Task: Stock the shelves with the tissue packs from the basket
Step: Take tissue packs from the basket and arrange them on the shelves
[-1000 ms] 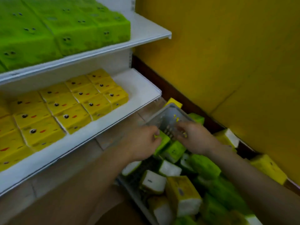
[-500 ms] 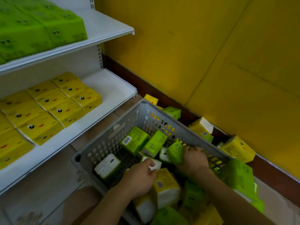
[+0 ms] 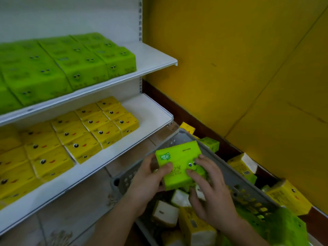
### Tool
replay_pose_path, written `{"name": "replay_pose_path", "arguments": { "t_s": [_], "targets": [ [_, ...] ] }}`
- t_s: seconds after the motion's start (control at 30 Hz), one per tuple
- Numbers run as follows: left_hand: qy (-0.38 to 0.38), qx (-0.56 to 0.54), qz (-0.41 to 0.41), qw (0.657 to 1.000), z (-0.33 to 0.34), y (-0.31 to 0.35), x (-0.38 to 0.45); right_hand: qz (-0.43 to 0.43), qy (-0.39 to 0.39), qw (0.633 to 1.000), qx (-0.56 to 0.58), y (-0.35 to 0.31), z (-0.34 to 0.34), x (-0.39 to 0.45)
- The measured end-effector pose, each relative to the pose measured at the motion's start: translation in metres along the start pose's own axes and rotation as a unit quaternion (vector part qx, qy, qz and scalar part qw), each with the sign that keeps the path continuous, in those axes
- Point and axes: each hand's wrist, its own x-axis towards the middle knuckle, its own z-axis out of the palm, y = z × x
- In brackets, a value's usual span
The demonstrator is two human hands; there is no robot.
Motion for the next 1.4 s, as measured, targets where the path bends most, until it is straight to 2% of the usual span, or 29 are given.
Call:
{"name": "replay_pose_path", "arguments": {
  "t_s": [0.07, 0.1, 0.17, 0.2, 0.3, 0.43, 0.53, 0.63, 0.73, 0.8, 0.83, 0.9, 0.97, 1.0, 1.1, 1.17, 1.3, 1.4],
  "targets": [
    [0.025, -0.017, 0.034, 0.999, -0.017, 0.02, -0.005, 0.075, 0.038, 0.99, 0.116, -0.012, -0.003, 0.022],
    [0.033, -0.021, 0.045, 0.998, -0.026, 0.031, -0.009, 0.133, 0.046, 0.973, 0.183, -0.018, -0.004, 0.034],
    [0.046, -0.019, 0.067, 0.997, -0.043, 0.05, -0.017, 0.223, -0.001, 0.924, 0.311, -0.033, -0.004, 0.064],
    [0.06, -0.011, 0.08, 0.995, -0.052, 0.059, -0.021, 0.236, -0.04, 0.901, 0.362, -0.042, -0.003, 0.079],
    [0.133, 0.016, 0.11, 0.985, -0.087, 0.083, -0.034, 0.238, -0.114, 0.845, 0.466, -0.075, 0.005, 0.12],
    [0.239, 0.079, 0.161, 0.954, -0.125, 0.116, -0.063, 0.211, -0.091, 0.852, 0.471, -0.125, 0.031, 0.171],
    [0.327, 0.123, 0.212, 0.913, -0.147, 0.141, -0.083, 0.196, -0.082, 0.826, 0.522, -0.166, 0.042, 0.208],
    [0.413, 0.173, 0.228, 0.864, -0.17, 0.169, -0.104, 0.176, -0.068, 0.809, 0.556, -0.201, 0.053, 0.241],
    [0.462, 0.165, 0.254, 0.834, -0.198, 0.19, -0.126, 0.132, -0.064, 0.835, 0.531, -0.24, 0.07, 0.271],
    [0.48, 0.177, 0.264, 0.818, -0.218, 0.2, -0.139, 0.051, -0.067, 0.873, 0.481, -0.267, 0.081, 0.286],
    [0.491, 0.196, 0.262, 0.807, -0.228, 0.206, -0.144, 0.004, -0.076, 0.894, 0.442, -0.28, 0.085, 0.292],
    [0.513, 0.249, 0.25, 0.783, -0.247, 0.22, -0.153, -0.061, -0.087, 0.914, 0.392, -0.301, 0.094, 0.304],
    [0.51, 0.335, 0.23, 0.758, -0.263, 0.241, -0.159, -0.07, -0.068, 0.923, 0.372, -0.314, 0.104, 0.322],
    [0.514, 0.392, 0.217, 0.731, -0.272, 0.252, -0.162, -0.064, -0.053, 0.928, 0.364, -0.319, 0.111, 0.333],
    [0.553, 0.525, 0.206, 0.614, -0.308, 0.283, -0.173, -0.049, -0.043, 0.941, 0.333, -0.334, 0.129, 0.369],
    [0.555, 0.581, 0.154, 0.575, -0.348, 0.296, -0.172, -0.037, -0.055, 0.947, 0.316, -0.349, 0.147, 0.392],
    [0.477, 0.666, 0.016, 0.573, -0.425, 0.305, -0.157, -0.037, -0.058, 0.958, 0.279, -0.382, 0.189, 0.435],
    [0.432, 0.67, -0.003, 0.603, -0.452, 0.304, -0.144, -0.033, -0.072, 0.966, 0.247, -0.401, 0.217, 0.46]
  ]
}}
